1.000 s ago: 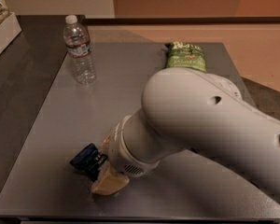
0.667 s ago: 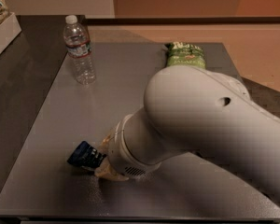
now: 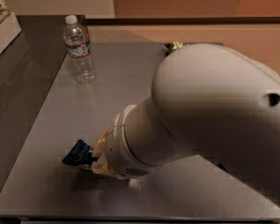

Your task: Pick rxbar blueberry

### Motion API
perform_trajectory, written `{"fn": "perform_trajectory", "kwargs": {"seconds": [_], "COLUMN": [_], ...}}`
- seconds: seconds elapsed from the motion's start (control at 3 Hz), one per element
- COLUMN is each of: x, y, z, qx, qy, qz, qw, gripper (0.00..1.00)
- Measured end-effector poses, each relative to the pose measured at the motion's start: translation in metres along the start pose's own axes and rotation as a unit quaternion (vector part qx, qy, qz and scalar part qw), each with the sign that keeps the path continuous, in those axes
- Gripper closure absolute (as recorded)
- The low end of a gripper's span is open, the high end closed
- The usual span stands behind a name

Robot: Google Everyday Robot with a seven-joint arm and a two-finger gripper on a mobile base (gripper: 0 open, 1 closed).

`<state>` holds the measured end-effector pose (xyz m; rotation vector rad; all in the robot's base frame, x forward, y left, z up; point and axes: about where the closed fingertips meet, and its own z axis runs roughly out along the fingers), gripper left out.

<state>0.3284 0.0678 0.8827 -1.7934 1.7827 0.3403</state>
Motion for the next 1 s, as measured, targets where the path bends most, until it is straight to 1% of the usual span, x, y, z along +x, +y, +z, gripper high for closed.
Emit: {"fn": "perform_trajectory", "kwargs": {"seconds": [0.33, 0.67, 1.0], "x": [-0.014, -0.019, -0.019], "y": [-0.003, -0.007, -0.007], "z": [-0.027, -0.038, -0.038], "qx": [0.025, 0.037, 0.037], "qy": [-0.002, -0.004, -0.004], "qz": [-0.015, -0.019, -0.019], "qw": [0.9996, 0.9991, 0.9991], "gripper": [1.0, 1.0, 1.0]}}
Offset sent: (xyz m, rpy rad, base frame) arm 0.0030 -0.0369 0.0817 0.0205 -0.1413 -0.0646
